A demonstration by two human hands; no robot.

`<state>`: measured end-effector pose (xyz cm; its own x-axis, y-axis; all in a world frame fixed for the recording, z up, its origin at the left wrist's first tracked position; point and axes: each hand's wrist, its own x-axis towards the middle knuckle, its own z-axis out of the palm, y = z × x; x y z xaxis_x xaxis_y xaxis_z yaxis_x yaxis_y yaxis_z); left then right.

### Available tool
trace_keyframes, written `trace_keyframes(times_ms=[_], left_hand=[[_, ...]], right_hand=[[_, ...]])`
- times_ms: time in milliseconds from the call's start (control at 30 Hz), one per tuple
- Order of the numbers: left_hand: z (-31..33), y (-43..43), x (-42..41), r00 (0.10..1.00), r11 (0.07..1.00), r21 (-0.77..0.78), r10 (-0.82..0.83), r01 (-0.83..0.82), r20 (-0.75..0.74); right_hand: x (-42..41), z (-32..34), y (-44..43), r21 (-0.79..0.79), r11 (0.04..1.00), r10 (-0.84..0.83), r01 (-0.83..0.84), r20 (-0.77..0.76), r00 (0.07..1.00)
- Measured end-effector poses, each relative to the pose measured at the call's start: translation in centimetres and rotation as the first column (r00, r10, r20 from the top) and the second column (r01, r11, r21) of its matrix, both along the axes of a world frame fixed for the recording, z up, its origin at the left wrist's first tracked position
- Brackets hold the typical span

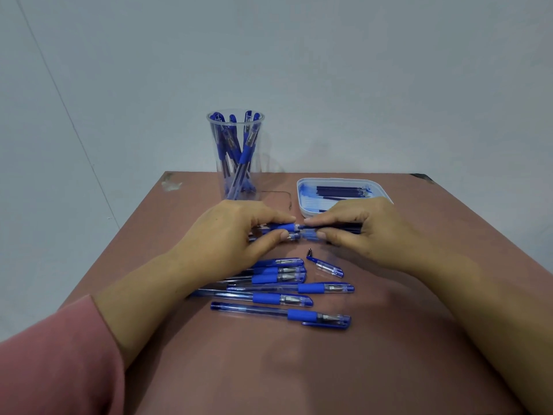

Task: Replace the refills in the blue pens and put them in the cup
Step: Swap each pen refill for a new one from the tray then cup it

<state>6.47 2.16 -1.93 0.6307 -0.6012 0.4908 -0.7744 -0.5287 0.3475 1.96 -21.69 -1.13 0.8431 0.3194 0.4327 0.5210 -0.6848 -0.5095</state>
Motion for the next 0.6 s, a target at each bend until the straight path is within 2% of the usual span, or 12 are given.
trace_keyframes(times_ms=[233, 400, 500, 600], left_hand=[[-0.3, 0.4, 0.9, 0.994, 0.994, -0.037, 0.103, -0.104, -0.032], [-0.3, 0.3, 0.9, 0.993, 0.993, -0.029, 0.11, -0.112, -0.049], [-0.2, 0.2, 0.7, 0.993, 0.995, -0.03, 0.098, -0.1, -0.062], [-0.1, 0.2, 0.6, 0.994, 0.995, -0.035, 0.095, -0.097, -0.06]], right_hand=[[0.1, 1.1, -3.9, 0.051, 0.989, -0.137, 0.139, -0.043, 0.99], [1.0, 0.4, -4.8, -0.206, 0.962, -0.19, 0.178, -0.037, 0.981], [1.8, 0.0, -5.1, -0.325, 0.929, -0.171, 0.176, 0.043, 0.984], [2.2, 0.1, -5.2, -0.311, 0.921, -0.181, 0.236, 0.196, 0.964]])
